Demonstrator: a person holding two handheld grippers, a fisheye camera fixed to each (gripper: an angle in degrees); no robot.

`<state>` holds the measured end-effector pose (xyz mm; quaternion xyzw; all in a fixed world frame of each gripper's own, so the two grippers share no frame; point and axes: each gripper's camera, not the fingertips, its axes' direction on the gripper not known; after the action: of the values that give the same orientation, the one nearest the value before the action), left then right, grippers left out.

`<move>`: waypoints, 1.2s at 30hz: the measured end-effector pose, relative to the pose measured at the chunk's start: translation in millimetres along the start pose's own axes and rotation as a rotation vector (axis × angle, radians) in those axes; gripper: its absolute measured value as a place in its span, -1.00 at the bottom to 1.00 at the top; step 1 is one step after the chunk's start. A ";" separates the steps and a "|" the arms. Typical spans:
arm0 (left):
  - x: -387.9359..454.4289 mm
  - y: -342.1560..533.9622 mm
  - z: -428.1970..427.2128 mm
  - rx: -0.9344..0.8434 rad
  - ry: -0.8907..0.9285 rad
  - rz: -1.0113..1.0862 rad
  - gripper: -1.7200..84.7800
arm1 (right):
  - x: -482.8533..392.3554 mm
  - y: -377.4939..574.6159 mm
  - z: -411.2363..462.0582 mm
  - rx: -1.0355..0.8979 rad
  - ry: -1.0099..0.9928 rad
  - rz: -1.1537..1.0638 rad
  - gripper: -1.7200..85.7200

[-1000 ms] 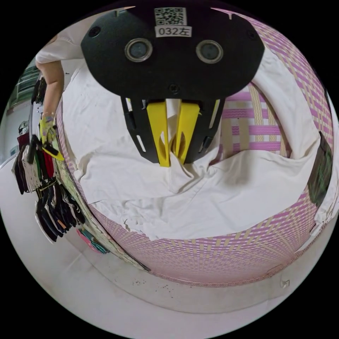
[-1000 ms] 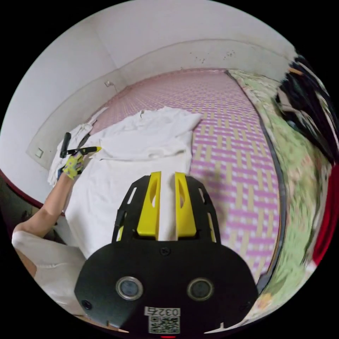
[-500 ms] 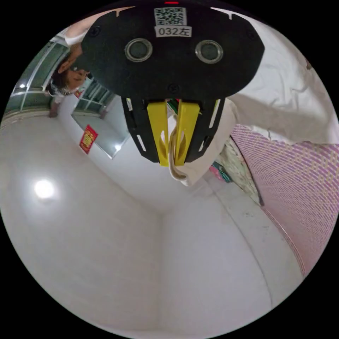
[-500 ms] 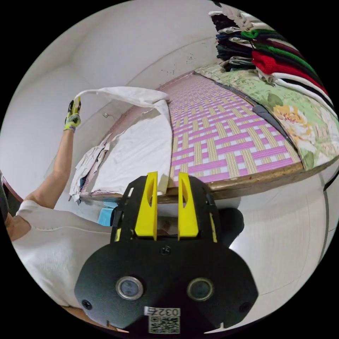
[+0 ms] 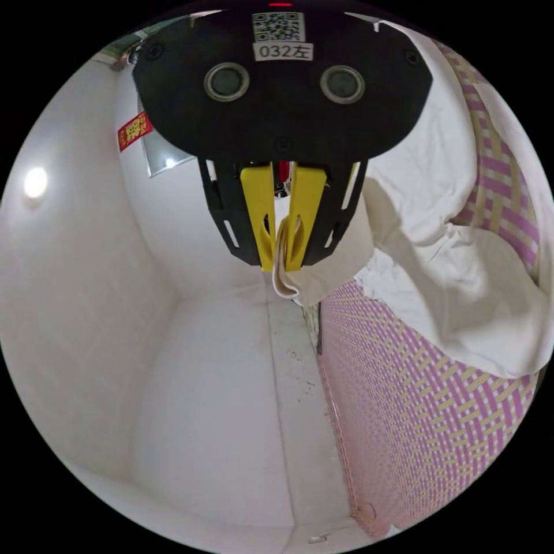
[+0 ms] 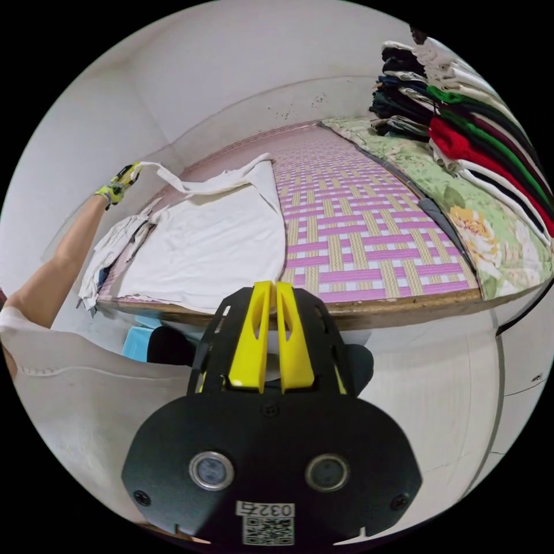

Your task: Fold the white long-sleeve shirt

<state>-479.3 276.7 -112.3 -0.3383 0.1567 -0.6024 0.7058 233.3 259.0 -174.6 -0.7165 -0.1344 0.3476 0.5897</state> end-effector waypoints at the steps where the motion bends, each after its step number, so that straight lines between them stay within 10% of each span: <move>1: 1.5 -4.2 6.6 -0.012 0.002 -0.016 -0.99 | -1.0 -0.8 -1.2 0.005 0.000 -0.006 -0.97; 14: 146.1 -44.0 27.4 0.027 0.207 0.269 -0.99 | -161.7 -28.8 -4.7 0.057 -0.040 -0.518 -0.98; 25: 58.7 -56.5 -16.5 0.007 -0.028 0.102 -0.99 | -171.2 -22.4 89.8 -0.226 -0.074 -0.583 -0.98; 36: 172.8 -43.7 52.1 -0.032 0.007 0.330 -0.99 | -141.2 -42.9 84.4 -0.328 -0.250 -0.533 -0.91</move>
<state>-440.2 124.5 -13.4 -0.3171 0.2223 -0.4770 0.7890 85.3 248.9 -91.7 -0.6933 -0.4424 0.2401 0.5157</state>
